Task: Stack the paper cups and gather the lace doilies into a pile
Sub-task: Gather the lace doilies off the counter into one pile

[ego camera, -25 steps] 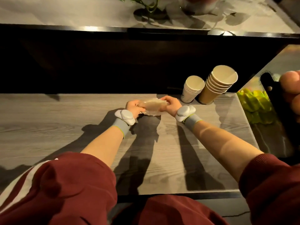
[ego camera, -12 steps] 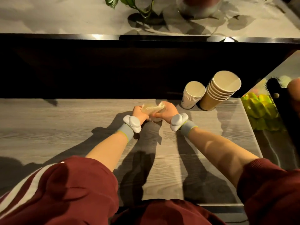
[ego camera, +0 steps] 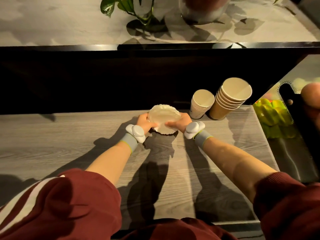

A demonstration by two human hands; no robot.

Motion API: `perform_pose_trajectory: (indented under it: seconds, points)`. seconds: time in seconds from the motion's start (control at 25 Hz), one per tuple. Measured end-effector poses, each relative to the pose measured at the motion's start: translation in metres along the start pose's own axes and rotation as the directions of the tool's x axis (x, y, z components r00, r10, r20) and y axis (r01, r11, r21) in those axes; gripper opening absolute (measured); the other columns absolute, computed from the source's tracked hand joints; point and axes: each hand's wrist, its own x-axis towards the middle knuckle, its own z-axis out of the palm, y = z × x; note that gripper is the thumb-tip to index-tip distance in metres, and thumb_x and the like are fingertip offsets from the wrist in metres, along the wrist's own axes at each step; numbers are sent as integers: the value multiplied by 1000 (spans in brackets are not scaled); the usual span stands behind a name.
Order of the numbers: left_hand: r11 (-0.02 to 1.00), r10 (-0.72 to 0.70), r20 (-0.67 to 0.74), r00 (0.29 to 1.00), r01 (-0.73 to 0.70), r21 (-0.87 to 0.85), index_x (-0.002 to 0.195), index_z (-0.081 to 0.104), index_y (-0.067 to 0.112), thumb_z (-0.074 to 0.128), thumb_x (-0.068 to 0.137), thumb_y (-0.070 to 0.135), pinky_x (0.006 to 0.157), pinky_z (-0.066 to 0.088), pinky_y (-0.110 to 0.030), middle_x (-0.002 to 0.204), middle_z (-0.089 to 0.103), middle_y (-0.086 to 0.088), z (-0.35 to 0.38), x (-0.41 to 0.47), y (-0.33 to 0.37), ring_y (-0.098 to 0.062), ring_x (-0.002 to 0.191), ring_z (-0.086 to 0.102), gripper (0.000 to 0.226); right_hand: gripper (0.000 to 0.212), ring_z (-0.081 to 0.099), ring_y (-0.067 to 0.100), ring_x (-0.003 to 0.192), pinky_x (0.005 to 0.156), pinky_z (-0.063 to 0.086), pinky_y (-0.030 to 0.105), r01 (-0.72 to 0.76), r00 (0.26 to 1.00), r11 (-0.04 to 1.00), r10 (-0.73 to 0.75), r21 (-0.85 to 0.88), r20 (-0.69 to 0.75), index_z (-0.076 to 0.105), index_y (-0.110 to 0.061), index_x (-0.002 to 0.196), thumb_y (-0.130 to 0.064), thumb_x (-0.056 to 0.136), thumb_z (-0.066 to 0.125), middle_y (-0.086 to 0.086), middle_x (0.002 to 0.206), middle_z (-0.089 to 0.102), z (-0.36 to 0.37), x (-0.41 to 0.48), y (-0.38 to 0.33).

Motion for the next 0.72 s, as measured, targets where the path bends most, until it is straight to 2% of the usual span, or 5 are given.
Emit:
perform_pose_trajectory:
  seconds: [0.16,0.28,0.44,0.64,0.72]
  points:
    - [970,-176,44,983,181,-161,95,63,5,56,82,-12,41,51,-19,87,59,-6,8,3,4,-25,68,55,23,56,58,32,113,94,51,43,-202,979,965,202,169,20,50,-2,130,-23,82,69,16,123,60,-12,4,12]
    - [961,-241,36,970,244,-128,85,56,5,53,86,-10,31,44,-15,72,51,-3,16,8,4,-19,48,51,15,34,56,25,73,55,52,32,-348,936,891,345,291,63,50,2,119,-11,88,53,13,84,55,-19,7,13]
    - [904,-261,101,960,280,-324,93,63,-8,47,90,-11,94,49,-44,82,54,-2,31,12,10,-26,93,52,16,8,42,17,52,29,44,15,-392,912,845,408,363,33,50,-2,98,1,91,49,9,64,45,-32,7,18]
    - [912,-191,-62,980,154,-379,70,57,9,48,89,-11,47,49,-13,69,56,-7,38,18,10,-20,71,47,29,15,59,23,114,104,46,26,-353,932,809,351,471,95,64,-3,86,-4,93,51,8,102,63,-39,15,24]
    - [951,-152,-88,984,122,-283,70,48,10,46,90,-9,50,44,-19,84,43,-13,39,22,10,-19,70,40,27,26,60,22,99,97,50,28,-311,944,817,324,486,59,53,-12,69,-1,93,49,-1,87,58,-40,15,26]
